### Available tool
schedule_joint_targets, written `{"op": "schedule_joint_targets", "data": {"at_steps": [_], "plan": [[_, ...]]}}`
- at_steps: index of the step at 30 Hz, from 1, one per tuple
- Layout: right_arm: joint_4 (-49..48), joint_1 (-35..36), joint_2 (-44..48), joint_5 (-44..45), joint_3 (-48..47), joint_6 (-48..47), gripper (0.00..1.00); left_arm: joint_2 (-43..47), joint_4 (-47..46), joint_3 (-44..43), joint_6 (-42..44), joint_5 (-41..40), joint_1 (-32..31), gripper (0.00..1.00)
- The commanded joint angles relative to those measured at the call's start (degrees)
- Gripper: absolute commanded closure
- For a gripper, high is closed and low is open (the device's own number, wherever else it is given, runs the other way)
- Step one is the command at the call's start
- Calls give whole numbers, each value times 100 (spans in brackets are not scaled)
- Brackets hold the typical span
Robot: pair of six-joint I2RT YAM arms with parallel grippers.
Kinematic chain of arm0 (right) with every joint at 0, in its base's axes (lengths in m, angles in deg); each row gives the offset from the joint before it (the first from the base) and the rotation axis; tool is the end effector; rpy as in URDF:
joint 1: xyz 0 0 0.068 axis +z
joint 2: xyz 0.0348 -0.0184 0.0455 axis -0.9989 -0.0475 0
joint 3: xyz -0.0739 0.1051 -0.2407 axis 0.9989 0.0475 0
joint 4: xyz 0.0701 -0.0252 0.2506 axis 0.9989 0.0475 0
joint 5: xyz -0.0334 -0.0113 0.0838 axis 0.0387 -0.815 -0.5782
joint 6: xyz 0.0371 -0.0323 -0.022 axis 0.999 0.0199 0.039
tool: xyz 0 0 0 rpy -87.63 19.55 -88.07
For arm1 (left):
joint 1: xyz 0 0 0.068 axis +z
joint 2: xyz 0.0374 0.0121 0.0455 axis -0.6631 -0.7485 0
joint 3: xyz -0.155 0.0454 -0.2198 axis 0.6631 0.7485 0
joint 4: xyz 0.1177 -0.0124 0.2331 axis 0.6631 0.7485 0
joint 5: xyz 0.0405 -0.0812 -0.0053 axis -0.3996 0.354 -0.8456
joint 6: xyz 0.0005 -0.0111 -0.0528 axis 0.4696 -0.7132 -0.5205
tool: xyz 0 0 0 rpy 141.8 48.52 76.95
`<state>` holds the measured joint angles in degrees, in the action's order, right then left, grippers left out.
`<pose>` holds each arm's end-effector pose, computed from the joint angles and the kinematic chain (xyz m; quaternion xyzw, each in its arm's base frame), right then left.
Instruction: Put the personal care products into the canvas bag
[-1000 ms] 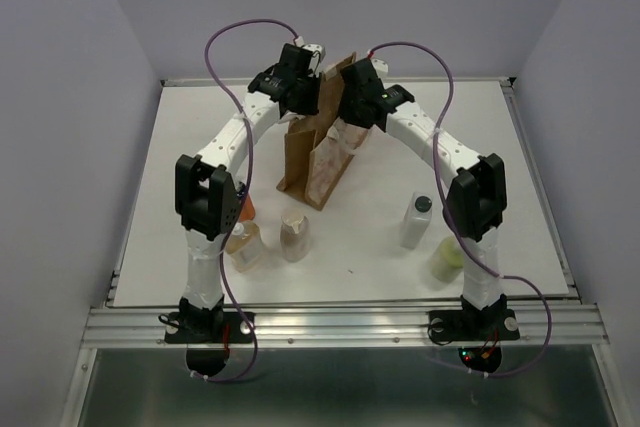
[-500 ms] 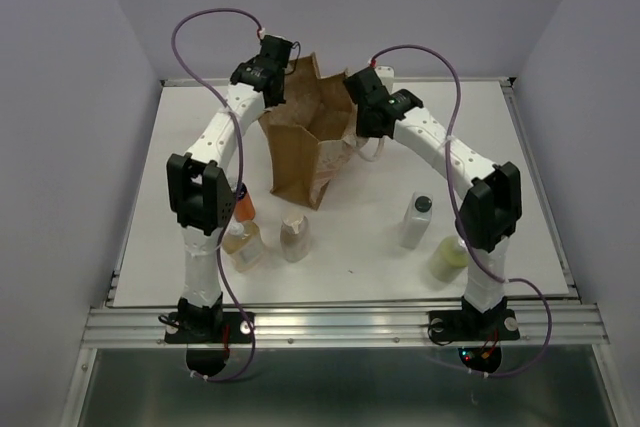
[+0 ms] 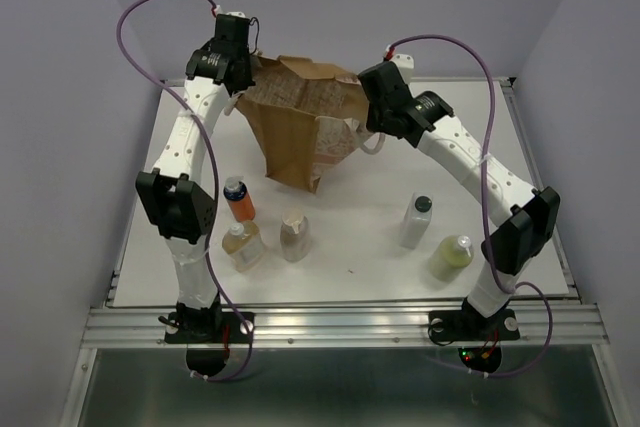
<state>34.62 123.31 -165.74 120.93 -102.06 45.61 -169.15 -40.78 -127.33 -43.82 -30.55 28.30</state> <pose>0.3174 0.2065 0.3877 0.0662 0.8847 -0.0186 0.4611 0.4303 -0.0902 0.4070 -0.0268 0.8723 0.0501 0.4857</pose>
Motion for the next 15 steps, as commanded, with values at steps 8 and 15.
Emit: {"op": "schedule_joint_targets", "data": {"at_steps": [8, 15], "plan": [[314, -334, 25, -1019, 158, -223, 99, 748, -897, 600, 681, 644, 243, 100], [-56, -272, -344, -1670, 299, -38, 89, 888, -1196, 1373, 540, 846, -249, 79]]}}
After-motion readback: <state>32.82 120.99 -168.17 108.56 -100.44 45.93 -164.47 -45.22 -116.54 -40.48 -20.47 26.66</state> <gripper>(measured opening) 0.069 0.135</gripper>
